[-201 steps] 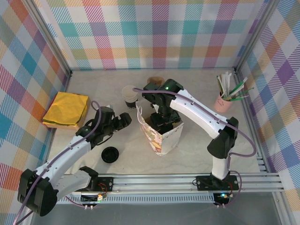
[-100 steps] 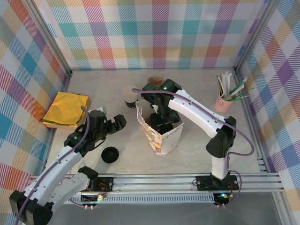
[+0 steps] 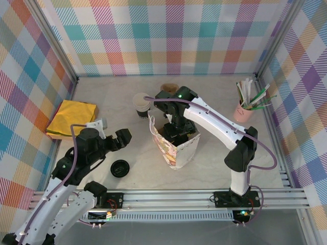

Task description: Pack the takeout coffee

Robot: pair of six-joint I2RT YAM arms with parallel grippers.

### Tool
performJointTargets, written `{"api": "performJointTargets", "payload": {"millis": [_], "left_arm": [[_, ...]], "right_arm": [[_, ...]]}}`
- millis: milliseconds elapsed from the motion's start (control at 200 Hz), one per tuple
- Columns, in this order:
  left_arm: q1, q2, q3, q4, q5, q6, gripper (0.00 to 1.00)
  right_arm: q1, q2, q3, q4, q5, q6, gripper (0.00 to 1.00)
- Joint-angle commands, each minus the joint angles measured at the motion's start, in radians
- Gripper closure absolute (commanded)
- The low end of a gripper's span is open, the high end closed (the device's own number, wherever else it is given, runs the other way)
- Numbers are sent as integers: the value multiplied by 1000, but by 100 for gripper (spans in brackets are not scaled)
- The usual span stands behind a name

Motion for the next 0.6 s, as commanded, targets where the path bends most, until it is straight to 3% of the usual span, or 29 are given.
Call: {"api": "performJointTargets", "payload": {"millis": [0,590], "left_arm": [[-1,-23,3,-22,38,27,0],[-1,-24,8,-28,38,36,0]], "right_arm": [[7,-1,-6,-160,-8,-5,31],[5,-14,-42,-176,-49,-8,31]]}}
